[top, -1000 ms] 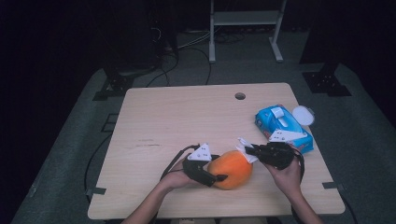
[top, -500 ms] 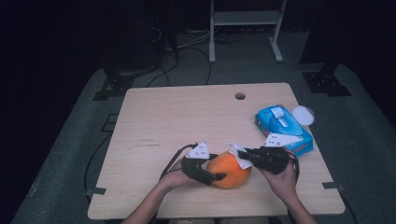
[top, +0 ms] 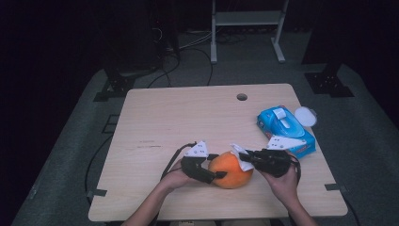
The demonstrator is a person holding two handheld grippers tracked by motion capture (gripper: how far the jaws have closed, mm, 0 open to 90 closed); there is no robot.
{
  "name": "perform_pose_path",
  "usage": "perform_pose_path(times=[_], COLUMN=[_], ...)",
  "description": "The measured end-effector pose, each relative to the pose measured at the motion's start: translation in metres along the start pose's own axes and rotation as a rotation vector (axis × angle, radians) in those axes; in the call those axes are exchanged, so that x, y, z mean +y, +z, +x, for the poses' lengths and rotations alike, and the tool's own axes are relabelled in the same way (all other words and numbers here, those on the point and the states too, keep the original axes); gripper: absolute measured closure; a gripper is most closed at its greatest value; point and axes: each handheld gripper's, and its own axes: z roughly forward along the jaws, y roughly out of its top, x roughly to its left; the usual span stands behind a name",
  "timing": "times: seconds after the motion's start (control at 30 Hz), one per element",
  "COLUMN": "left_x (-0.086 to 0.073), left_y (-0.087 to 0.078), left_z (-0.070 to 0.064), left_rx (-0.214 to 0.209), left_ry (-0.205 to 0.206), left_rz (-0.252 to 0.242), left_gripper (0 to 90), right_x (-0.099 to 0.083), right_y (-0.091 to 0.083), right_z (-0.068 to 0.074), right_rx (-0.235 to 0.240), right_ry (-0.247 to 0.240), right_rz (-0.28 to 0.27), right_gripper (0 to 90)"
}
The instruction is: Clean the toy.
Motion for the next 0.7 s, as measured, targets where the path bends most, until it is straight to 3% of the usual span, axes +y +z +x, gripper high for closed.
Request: perform_pose_path(times=[0.07, 0.17, 0.23, 0.27, 0.43, 0.5, 0.6, 0.7], left_x=[-0.001, -0.001, 0.0, 0.0, 0.002, 0.004, 0.007, 0.008], left_y=[-0.001, -0.001, -0.002, -0.002, -0.001, -0.001, 0.001, 0.001], left_z=[0.001, 0.002, 0.002, 0.002, 0.001, 0.001, -0.002, -0.003], left_rx=[-0.002, -0.003, -0.004, -0.005, -0.004, -0.007, 0.001, 0.005], left_ry=[-0.005, -0.007, -0.01, -0.021, -0.026, -0.03, -0.025, -0.017], left_rz=[-0.002, -0.014, -0.021, -0.028, -0.032, -0.032, -0.028, -0.031], left_gripper=[30.6, 30.9, 31.0, 31.2, 31.7, 32.2, 32.6, 33.0], right_x=[0.002, 0.002, 0.0, -0.003, -0.007, -0.005, 0.004, 0.008], right_y=[0.003, 0.002, -0.002, -0.005, -0.009, -0.008, 0.002, 0.007], right_z=[0.004, 0.0, -0.006, -0.013, -0.022, -0.018, -0.003, 0.007], right_rx=[-0.004, -0.007, -0.032, -0.066, -0.089, -0.09, -0.029, -0.005], right_ry=[-0.031, -0.026, -0.01, 0.001, 0.043, 0.034, 0.0, -0.033], right_rz=[0.009, 0.008, 0.011, 0.014, 0.008, 0.005, -0.016, -0.016], right_gripper=[79.5, 79.6, 79.5, 79.5, 79.5, 79.5, 79.2, 78.1])
